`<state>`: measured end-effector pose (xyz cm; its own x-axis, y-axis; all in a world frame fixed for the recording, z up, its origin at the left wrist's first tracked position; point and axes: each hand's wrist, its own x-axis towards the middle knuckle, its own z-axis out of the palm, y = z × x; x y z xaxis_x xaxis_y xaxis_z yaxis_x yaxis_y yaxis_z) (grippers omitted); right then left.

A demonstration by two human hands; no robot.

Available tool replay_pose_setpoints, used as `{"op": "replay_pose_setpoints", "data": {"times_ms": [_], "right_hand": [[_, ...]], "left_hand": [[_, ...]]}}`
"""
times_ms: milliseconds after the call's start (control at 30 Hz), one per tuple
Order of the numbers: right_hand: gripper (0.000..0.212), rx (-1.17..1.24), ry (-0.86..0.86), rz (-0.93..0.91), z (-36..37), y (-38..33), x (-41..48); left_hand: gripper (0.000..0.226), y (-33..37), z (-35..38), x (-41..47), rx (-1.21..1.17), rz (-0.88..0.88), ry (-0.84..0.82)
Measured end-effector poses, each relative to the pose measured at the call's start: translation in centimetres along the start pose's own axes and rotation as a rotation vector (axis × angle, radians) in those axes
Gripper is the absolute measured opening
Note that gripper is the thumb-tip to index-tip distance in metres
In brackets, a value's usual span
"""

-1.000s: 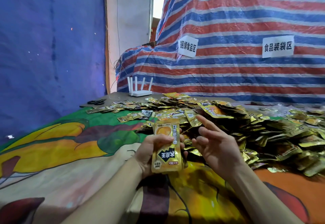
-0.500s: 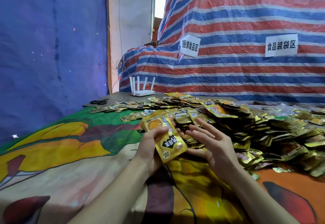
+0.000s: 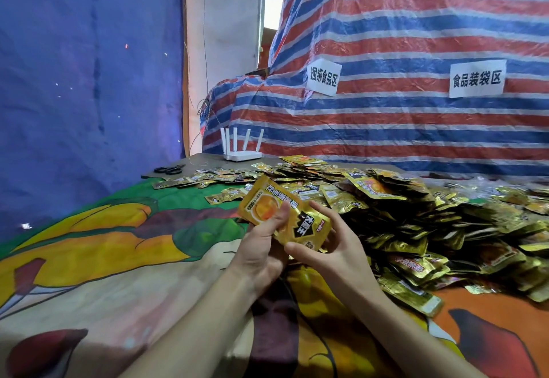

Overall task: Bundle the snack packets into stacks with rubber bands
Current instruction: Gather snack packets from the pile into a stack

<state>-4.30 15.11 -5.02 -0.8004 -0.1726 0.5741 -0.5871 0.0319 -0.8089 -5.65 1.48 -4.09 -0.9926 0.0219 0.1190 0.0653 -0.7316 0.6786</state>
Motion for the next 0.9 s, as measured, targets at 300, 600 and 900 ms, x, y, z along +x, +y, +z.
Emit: {"op": "replay_pose_setpoints", "data": {"times_ms": [300,600,900], "right_hand": [[0.059,-0.045,0.152,0.003,-0.6,0.9,0.2],[0.026,-0.074,0.089,0.005,-0.7,1.0,-0.1],[0.024,-0.188,0.107,0.142,-2.1,0.2,-0.5]], "left_hand": [[0.061,-0.9,-0.2,-0.5,0.229,-0.095,0.028],[0.014,-0.3,-0.9,0.2,0.09,-0.136,-0.109],[0.022,-0.5,-0.6,-0.7,0.383,-0.257,-0.113]]}}
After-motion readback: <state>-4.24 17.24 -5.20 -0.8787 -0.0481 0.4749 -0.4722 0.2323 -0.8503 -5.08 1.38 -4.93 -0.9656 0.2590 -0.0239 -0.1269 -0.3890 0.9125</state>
